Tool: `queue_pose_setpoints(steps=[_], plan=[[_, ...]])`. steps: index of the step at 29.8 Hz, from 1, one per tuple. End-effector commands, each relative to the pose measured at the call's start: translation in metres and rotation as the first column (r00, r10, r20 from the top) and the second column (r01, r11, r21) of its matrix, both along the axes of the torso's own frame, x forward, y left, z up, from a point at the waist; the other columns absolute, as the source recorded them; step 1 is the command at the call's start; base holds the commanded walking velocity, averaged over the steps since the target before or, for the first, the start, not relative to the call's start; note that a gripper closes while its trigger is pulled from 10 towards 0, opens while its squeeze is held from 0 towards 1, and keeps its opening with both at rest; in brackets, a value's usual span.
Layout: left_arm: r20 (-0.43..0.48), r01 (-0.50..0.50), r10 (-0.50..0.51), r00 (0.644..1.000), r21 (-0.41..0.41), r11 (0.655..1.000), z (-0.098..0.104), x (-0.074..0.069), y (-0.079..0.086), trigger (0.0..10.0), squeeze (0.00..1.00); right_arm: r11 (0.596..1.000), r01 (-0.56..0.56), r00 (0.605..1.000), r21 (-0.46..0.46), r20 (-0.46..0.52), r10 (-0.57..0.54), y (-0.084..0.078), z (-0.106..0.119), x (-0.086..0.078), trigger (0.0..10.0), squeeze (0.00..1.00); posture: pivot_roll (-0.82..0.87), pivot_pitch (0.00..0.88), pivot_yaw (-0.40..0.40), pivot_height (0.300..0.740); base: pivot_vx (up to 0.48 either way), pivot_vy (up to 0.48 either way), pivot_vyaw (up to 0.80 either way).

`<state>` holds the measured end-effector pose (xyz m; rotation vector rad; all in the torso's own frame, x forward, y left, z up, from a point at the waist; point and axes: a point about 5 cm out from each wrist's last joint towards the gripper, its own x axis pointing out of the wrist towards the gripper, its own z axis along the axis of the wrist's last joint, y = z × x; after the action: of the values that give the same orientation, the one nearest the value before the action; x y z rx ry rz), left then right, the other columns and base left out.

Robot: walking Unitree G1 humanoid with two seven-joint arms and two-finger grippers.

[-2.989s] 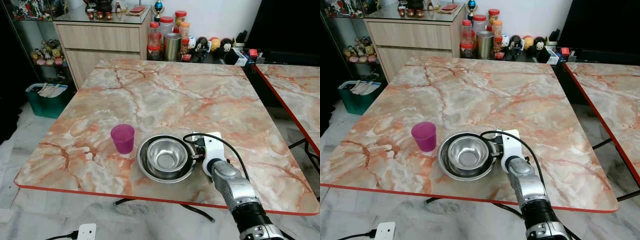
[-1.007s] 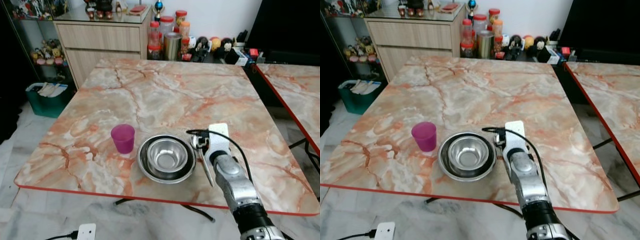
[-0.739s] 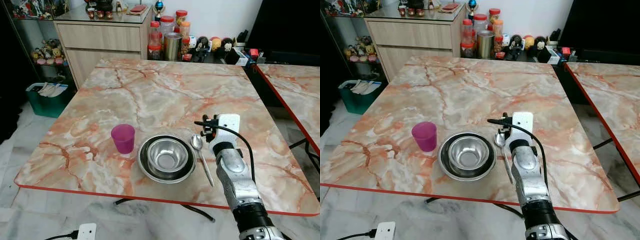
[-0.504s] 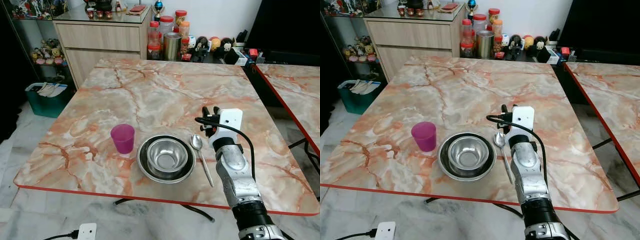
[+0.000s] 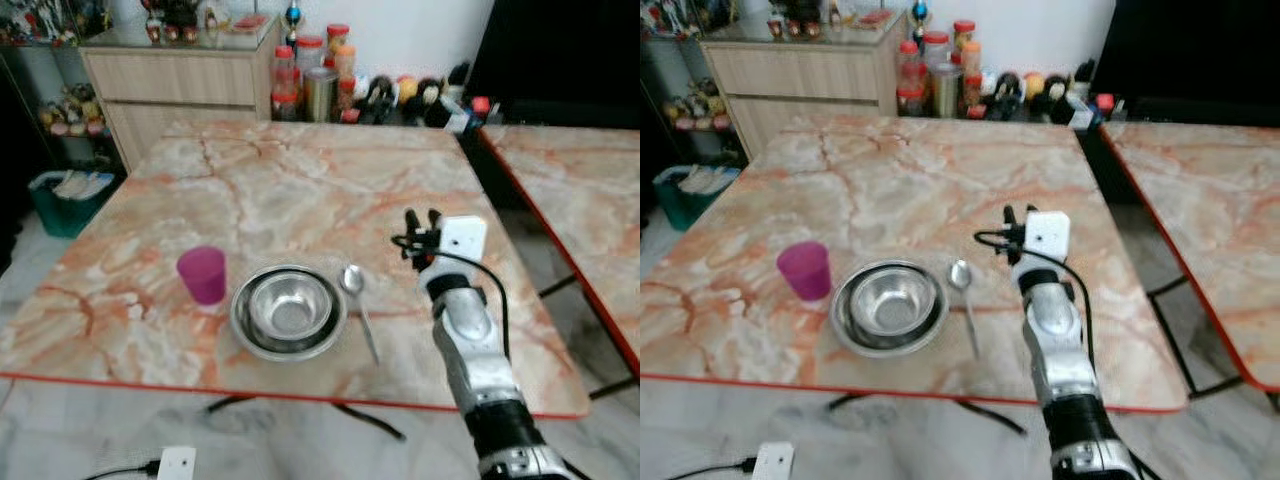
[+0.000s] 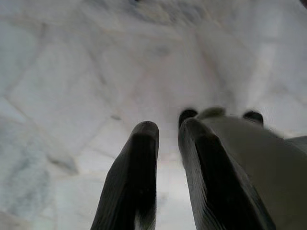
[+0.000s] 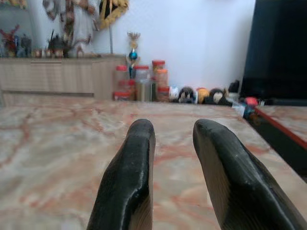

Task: Setting the table

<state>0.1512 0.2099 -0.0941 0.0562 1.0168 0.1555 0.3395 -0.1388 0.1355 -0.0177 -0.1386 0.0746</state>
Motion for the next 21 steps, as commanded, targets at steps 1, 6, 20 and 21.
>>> queue_pose_setpoints(steps=[1,6,20,21], plan=[[-0.017,0.019,-0.018,1.0,0.007,1.0,-0.0013,-0.0023,-0.0011,10.0,0.0,1.0,-0.012,1.0,0.0,0.025,0.012,0.0031,0.0053,0.0018,10.0,0.0,0.06,0.0,-0.041,0.728,0.0,-0.435,0.0],[-0.018,0.024,-0.024,1.0,0.007,1.0,-0.0014,-0.0025,-0.0013,10.0,0.0,1.0,-0.026,0.999,-0.006,0.026,0.026,0.0059,0.0052,0.0018,10.0,0.0,0.06,0.0,-0.042,0.728,0.0,-0.427,0.0],[-0.025,0.031,-0.031,0.999,0.003,1.0,-0.0021,-0.0044,-0.0012,10.0,0.0,0.999,-0.027,1.0,-0.02,0.004,0.027,0.0057,0.0005,0.0023,10.0,0.0,0.06,0.0,-0.042,0.728,0.0,-0.418,0.0],[-0.025,0.032,-0.031,0.999,0.002,0.999,-0.0021,-0.0044,-0.0012,10.0,0.0,0.999,-0.026,1.0,-0.019,0.003,0.026,0.0057,0.0003,0.0023,10.0,0.0,0.06,0.0,-0.042,0.728,0.0,-0.416,0.0]])
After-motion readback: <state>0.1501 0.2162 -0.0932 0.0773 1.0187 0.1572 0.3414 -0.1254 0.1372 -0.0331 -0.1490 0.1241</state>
